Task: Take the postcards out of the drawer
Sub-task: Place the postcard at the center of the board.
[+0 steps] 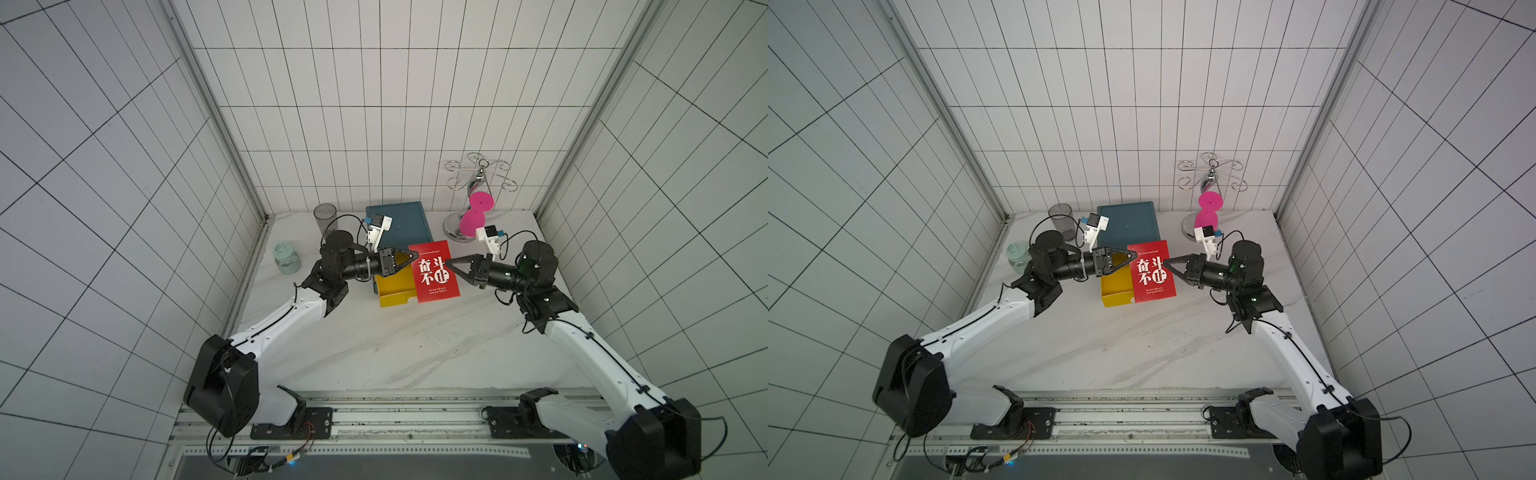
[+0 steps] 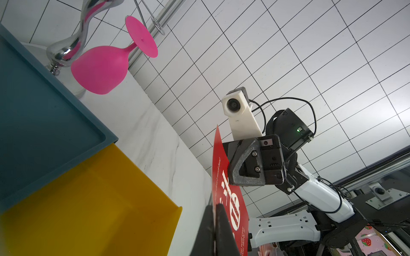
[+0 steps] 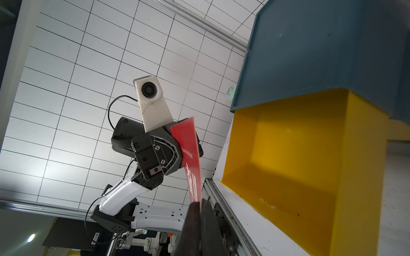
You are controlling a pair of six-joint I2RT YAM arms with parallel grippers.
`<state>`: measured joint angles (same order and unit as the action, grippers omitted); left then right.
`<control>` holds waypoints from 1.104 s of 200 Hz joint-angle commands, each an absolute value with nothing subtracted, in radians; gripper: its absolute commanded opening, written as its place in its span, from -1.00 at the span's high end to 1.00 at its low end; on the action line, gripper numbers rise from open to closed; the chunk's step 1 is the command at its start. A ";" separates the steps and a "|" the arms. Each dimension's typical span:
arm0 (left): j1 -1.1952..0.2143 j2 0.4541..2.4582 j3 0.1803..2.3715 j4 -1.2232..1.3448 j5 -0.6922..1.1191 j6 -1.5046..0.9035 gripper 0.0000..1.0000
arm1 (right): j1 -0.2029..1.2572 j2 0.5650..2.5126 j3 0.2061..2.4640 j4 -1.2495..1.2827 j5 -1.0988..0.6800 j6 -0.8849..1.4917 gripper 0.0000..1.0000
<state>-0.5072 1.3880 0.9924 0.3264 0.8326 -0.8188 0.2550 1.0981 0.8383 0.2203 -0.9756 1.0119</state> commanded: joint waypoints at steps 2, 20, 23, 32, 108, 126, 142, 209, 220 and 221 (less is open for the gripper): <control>-0.513 1.360 0.966 0.340 0.829 -0.824 0.90 | 0.249 1.086 0.808 0.204 -0.971 0.984 0.88; -0.514 1.332 0.943 0.324 0.823 -0.824 0.92 | 0.249 1.075 0.810 0.173 -0.958 0.966 0.41; -0.513 1.328 0.939 0.319 0.822 -0.824 0.92 | 0.249 1.074 0.810 0.168 -0.955 0.961 0.32; -0.513 1.309 0.926 0.313 0.818 -0.824 0.94 | 0.249 1.070 0.813 0.147 -0.948 0.947 0.13; -0.407 0.978 0.902 -0.097 0.874 -0.779 0.96 | 0.197 1.050 0.860 0.009 -0.916 0.882 -0.17; -0.311 0.883 0.930 -0.357 0.881 -0.703 0.96 | 0.168 1.044 0.864 0.009 -0.927 0.888 -0.18; -0.187 0.825 0.957 -0.551 0.953 -0.638 0.96 | 0.140 1.043 0.868 0.009 -0.943 0.889 -0.18; -0.033 0.815 0.924 -0.970 0.869 -0.446 0.98 | 0.074 1.043 0.852 0.011 -0.983 0.896 -0.18; -0.034 0.824 0.907 -0.987 0.847 -0.430 0.98 | 0.064 1.035 0.842 0.011 -0.986 0.897 -0.18; -0.034 0.825 0.905 -0.987 0.846 -0.430 0.98 | 0.063 1.035 0.841 0.011 -0.986 0.897 -0.18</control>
<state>-0.0372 0.8062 0.9421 -0.8459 0.9096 -0.5156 0.0906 1.0634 0.8364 0.0067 -0.9573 0.9031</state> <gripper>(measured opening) 0.047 0.588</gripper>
